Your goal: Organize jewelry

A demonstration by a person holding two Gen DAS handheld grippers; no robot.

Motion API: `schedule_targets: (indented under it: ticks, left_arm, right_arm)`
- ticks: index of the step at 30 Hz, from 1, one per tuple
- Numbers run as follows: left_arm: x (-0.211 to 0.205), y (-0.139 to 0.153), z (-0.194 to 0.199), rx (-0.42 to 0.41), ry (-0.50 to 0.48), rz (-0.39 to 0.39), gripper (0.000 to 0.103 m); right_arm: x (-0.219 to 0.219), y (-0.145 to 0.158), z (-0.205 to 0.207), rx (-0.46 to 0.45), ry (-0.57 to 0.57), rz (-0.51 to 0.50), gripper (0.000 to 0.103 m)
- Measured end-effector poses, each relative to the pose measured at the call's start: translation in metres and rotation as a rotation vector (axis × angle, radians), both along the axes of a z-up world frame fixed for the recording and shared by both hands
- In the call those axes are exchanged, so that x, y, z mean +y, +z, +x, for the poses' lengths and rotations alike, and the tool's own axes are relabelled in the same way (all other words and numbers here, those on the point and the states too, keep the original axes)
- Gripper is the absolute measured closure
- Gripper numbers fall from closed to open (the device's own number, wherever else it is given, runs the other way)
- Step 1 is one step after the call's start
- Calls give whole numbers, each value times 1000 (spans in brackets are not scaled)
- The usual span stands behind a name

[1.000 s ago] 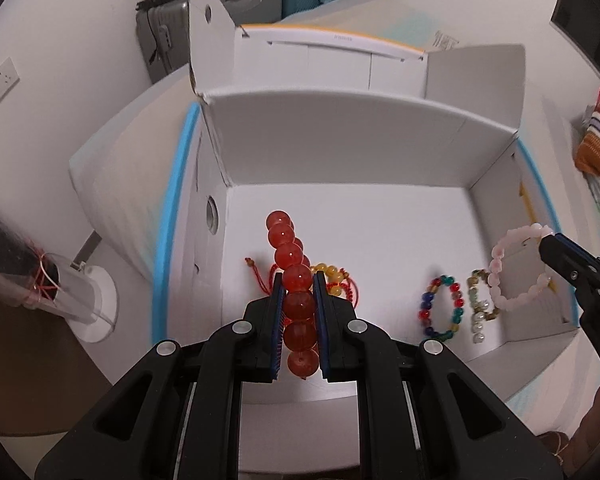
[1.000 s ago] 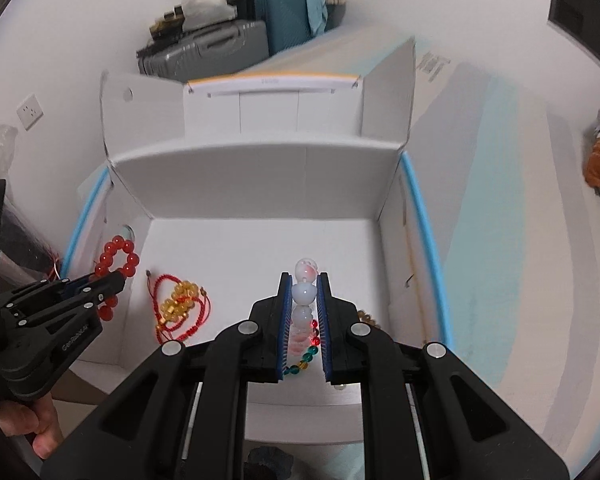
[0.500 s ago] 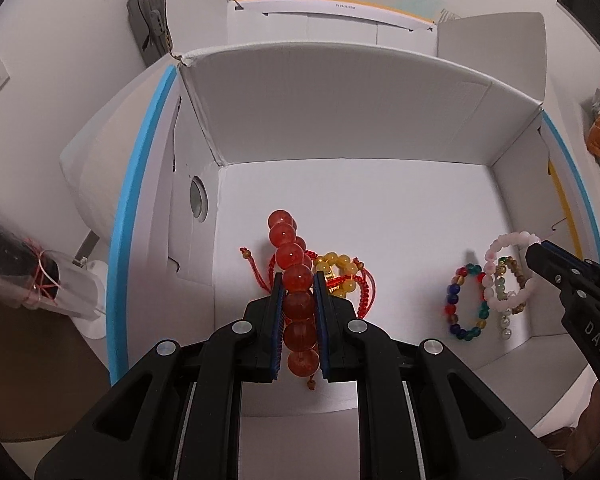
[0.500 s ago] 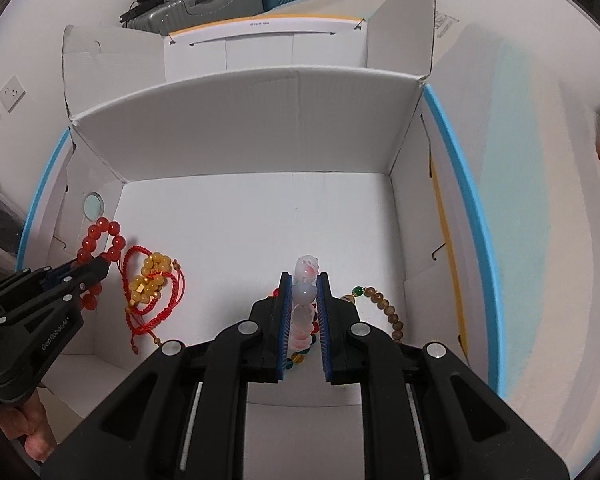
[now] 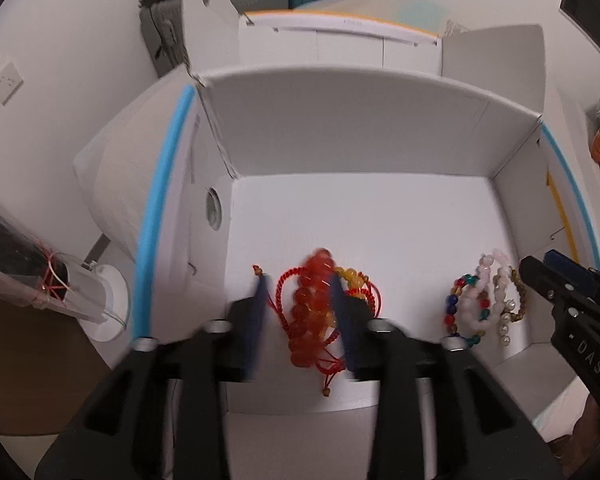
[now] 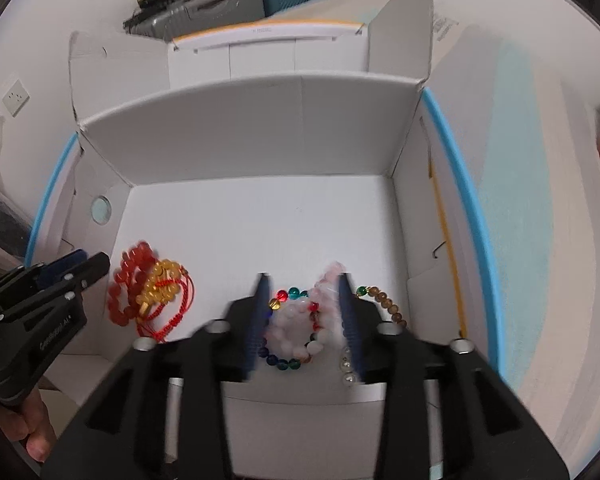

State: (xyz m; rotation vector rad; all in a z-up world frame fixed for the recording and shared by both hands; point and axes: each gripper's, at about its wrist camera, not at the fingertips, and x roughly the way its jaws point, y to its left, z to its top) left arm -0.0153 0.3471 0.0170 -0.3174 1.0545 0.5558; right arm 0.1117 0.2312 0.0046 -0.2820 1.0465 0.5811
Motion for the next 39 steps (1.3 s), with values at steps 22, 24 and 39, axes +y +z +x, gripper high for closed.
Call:
schedule_targets:
  ticks: [22,24,39]
  left_arm:
    - [-61,59,-100,-254,-11,79,6]
    - [-65,59,-107,-267,-10,81,6]
    - [-83,61,-122,-304,-21,103,6]
  right_arm:
    - [-71,75,-88,-259,8,141,8]
    - [-76,73,-95,-266,3,147,8]
    - [-88,59,-122,-283,0,151,8]
